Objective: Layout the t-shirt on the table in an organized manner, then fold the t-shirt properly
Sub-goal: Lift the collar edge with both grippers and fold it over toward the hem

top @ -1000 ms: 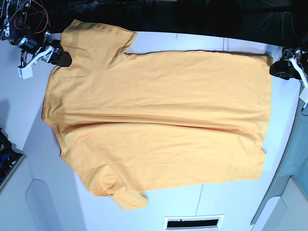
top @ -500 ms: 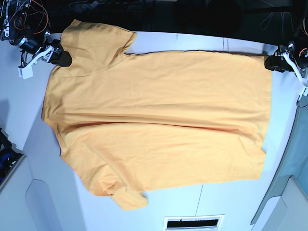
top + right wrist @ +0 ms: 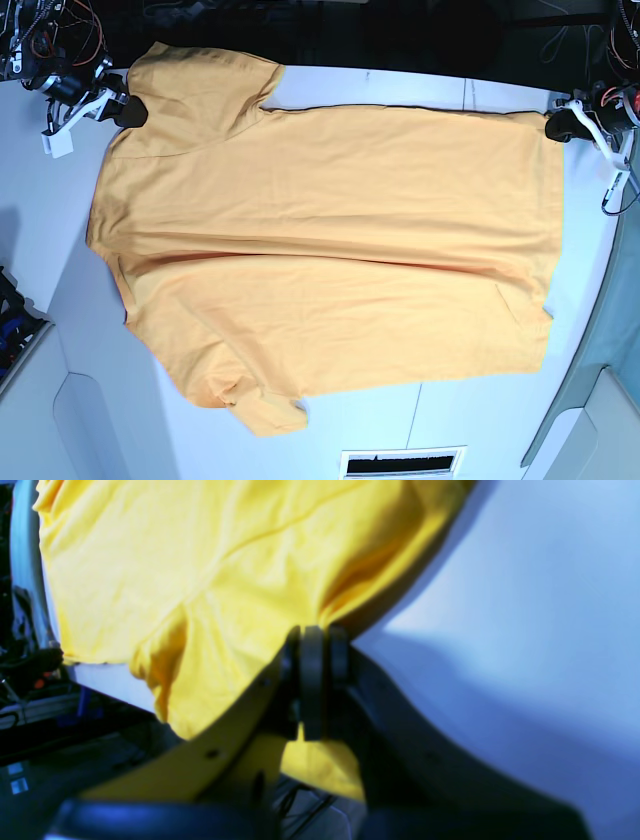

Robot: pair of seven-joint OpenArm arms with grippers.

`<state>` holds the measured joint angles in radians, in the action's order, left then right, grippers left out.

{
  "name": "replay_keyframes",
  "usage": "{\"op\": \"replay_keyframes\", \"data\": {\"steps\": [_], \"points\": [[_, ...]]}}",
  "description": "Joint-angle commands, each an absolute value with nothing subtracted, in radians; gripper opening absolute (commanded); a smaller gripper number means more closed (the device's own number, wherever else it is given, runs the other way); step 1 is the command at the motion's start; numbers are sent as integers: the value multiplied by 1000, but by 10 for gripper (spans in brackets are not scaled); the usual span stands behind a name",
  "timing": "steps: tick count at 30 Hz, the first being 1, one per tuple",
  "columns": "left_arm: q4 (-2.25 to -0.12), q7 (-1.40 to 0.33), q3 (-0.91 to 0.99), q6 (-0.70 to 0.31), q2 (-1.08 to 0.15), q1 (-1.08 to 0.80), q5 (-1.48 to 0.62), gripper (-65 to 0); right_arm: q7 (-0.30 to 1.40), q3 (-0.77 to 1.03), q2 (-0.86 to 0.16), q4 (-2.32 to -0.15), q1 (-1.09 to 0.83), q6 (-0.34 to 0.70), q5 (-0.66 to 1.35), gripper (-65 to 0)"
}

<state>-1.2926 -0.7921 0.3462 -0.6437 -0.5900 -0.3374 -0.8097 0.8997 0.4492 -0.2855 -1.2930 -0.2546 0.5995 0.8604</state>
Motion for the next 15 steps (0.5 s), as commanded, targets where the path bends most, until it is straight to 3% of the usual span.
{"op": "replay_keyframes", "data": {"steps": [1,4,15], "points": [[-1303,-776,354,-653,-625,-332,-833,-650,929,450,-298,-1297,-258,591,837,-650],[-1316,-778,354,-698,-661,-333,-891,-650,969,461,-299,-1300,-259,591,878,-650],[-1407,-830,355,-698,-731,-335,-1041,-650,996,604,-299,-1468,-395,593,928,-650]]}}
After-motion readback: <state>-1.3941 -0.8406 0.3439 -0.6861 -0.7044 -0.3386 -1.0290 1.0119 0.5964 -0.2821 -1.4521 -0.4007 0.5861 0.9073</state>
